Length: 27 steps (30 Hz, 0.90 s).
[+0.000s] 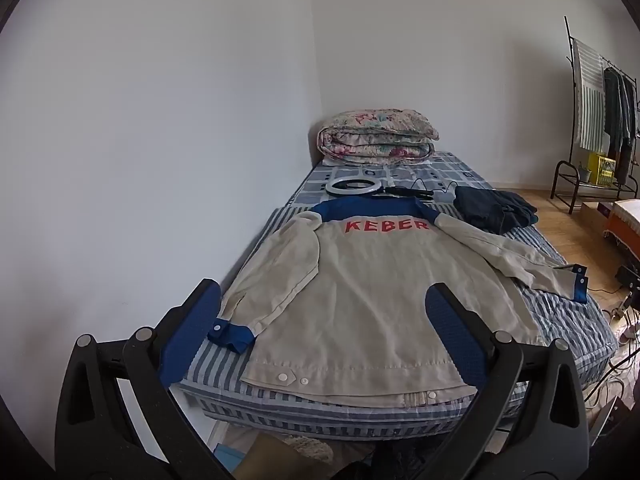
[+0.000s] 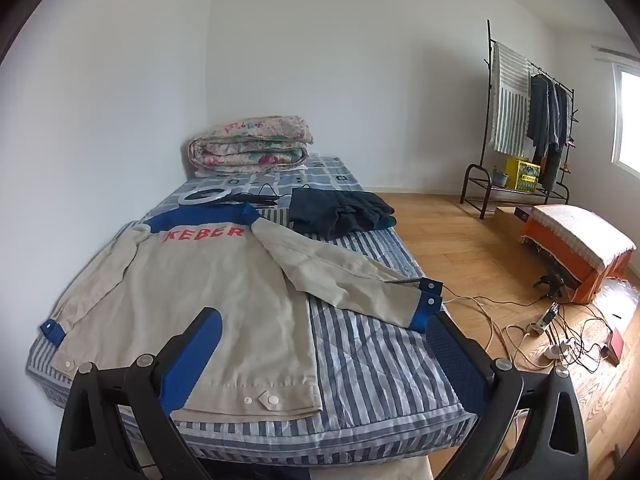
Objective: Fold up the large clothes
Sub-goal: 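Move both grippers open toward the beige jacket's hem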
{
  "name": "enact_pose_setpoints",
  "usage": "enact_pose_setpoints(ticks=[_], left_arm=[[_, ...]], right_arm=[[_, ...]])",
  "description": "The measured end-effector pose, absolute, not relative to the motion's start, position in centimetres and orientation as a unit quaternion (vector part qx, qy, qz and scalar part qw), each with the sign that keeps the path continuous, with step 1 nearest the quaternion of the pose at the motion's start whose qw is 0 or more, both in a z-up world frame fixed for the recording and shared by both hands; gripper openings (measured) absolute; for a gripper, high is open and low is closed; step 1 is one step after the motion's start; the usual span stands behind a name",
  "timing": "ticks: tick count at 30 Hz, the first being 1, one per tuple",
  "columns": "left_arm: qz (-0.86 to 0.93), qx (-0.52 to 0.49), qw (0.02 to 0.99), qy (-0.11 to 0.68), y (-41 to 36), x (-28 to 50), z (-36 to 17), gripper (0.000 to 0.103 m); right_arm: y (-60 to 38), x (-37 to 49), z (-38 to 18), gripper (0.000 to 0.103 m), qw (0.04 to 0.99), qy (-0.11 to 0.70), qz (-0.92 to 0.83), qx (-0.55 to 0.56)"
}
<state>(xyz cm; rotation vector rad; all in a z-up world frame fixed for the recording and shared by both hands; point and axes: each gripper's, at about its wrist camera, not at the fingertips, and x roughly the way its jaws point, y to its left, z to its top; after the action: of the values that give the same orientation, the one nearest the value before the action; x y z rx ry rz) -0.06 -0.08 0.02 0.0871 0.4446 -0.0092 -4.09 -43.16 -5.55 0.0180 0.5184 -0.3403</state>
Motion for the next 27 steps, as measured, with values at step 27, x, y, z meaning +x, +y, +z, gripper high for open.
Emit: enact_pose_setpoints(ticks=[27], left_arm=[[-0.002, 0.032, 0.974, 0.224, 0.3, 0.6, 0.0, 0.103]], right_arm=[[-43.0, -4.2, -5.3, 0.103, 0.955, 0.248, -0.163, -0.006]])
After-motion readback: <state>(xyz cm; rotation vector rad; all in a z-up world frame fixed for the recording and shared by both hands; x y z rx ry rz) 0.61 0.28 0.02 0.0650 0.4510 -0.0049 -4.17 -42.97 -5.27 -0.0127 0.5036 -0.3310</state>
